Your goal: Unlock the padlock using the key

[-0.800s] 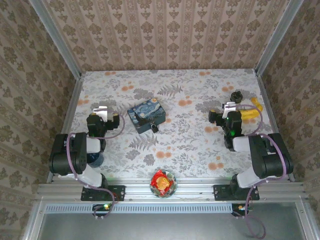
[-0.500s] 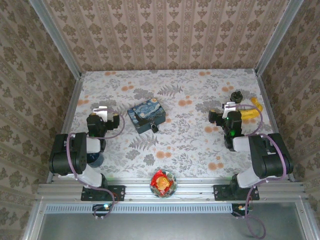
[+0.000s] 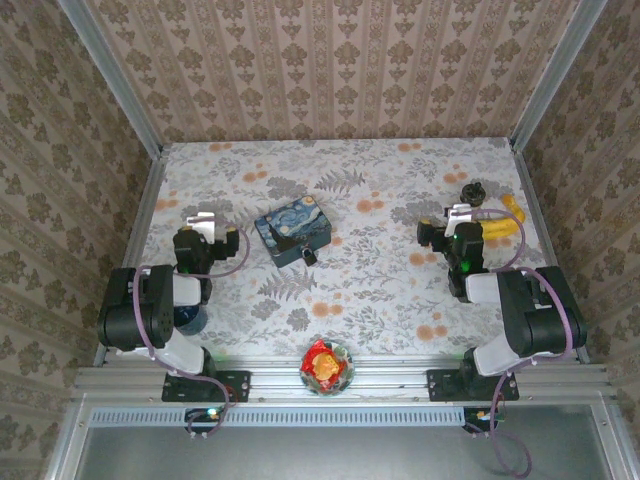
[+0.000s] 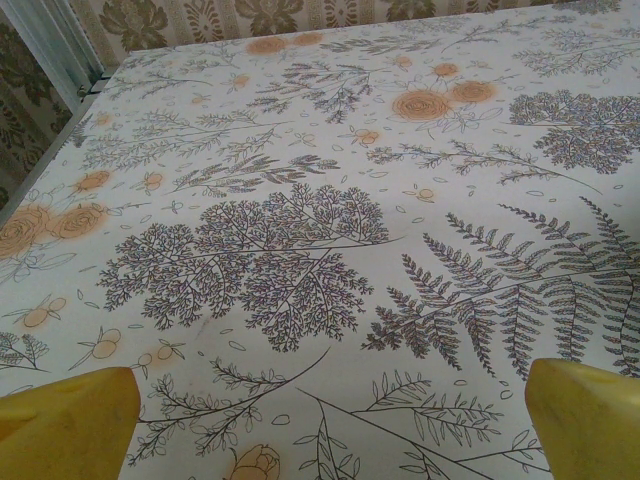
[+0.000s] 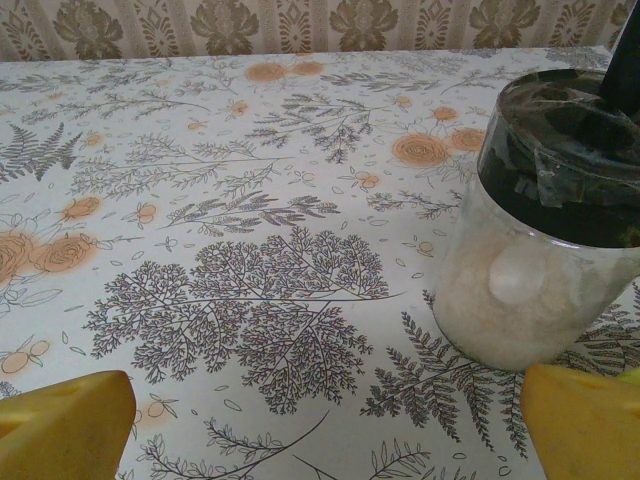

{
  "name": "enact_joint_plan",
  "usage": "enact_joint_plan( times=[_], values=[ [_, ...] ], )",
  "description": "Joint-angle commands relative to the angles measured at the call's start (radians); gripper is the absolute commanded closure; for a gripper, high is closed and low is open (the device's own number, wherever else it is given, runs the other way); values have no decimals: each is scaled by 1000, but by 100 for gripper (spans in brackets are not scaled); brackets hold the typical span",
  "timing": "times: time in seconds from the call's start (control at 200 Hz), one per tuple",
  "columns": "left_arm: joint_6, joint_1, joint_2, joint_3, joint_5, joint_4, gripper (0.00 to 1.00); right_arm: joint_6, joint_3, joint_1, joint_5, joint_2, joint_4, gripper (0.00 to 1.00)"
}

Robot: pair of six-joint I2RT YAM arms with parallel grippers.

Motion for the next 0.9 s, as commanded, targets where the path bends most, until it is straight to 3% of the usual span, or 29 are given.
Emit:
enact_joint_plan(
  times=[0.0,0.64,0.895],
  values=[
    [5,-6,-10,20,-10,3,0,7,11,-3,31,7,5,0],
    [-5,0,-10,25,-16,-3,0,7,8,-3,31,6,10,0],
    [-16,0,-69,33,-36,-64,0,35,22,-3,98,-30,-45,0]
  ],
)
